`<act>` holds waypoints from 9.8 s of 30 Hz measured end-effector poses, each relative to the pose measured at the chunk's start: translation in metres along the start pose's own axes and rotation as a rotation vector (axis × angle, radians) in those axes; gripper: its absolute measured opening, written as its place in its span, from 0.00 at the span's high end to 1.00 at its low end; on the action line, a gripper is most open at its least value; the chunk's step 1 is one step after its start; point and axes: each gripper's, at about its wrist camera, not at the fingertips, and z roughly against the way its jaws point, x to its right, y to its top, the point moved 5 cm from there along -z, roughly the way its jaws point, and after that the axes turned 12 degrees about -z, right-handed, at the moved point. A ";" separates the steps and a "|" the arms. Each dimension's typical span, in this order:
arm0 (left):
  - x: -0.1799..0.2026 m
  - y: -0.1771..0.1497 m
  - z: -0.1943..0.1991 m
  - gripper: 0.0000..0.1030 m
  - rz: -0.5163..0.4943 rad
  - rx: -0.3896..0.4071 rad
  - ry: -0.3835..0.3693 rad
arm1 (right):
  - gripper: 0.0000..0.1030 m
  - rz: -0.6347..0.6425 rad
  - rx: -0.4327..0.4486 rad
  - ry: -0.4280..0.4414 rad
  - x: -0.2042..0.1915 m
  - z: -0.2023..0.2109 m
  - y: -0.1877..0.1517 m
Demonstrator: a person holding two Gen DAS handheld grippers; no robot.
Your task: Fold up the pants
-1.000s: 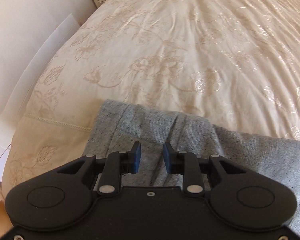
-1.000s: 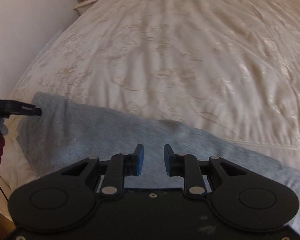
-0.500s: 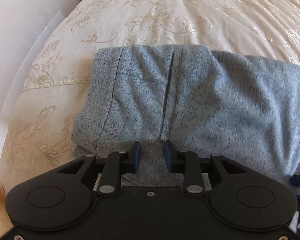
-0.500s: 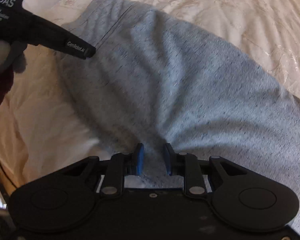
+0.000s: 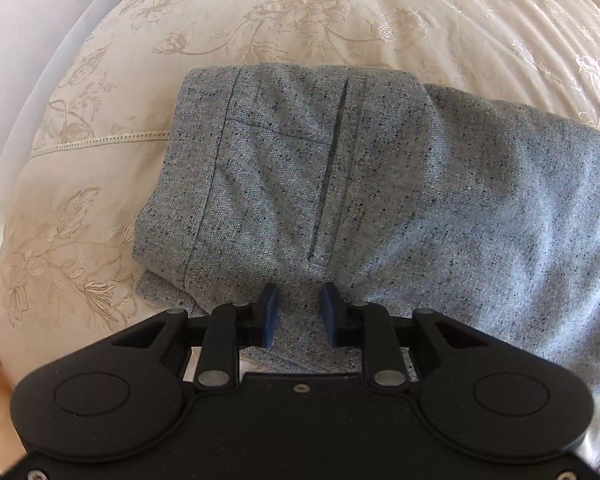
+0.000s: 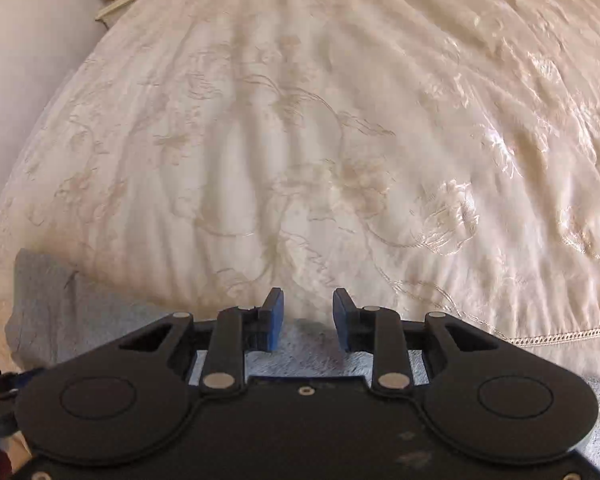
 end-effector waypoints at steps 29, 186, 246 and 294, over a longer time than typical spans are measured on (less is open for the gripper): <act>0.100 0.087 -0.013 0.68 -0.104 0.055 -0.278 | 0.89 0.209 0.074 0.002 0.005 0.017 -0.096; 0.038 0.063 0.021 0.88 0.141 0.264 -0.333 | 0.89 0.129 0.215 -0.055 0.018 0.015 -0.050; 0.443 0.034 0.081 0.82 -0.440 0.126 -0.484 | 0.90 -0.210 0.217 -0.257 0.421 0.108 -0.080; 0.474 0.028 0.053 0.82 -0.403 0.058 -0.387 | 0.84 -0.377 0.255 -0.159 0.529 0.164 -0.085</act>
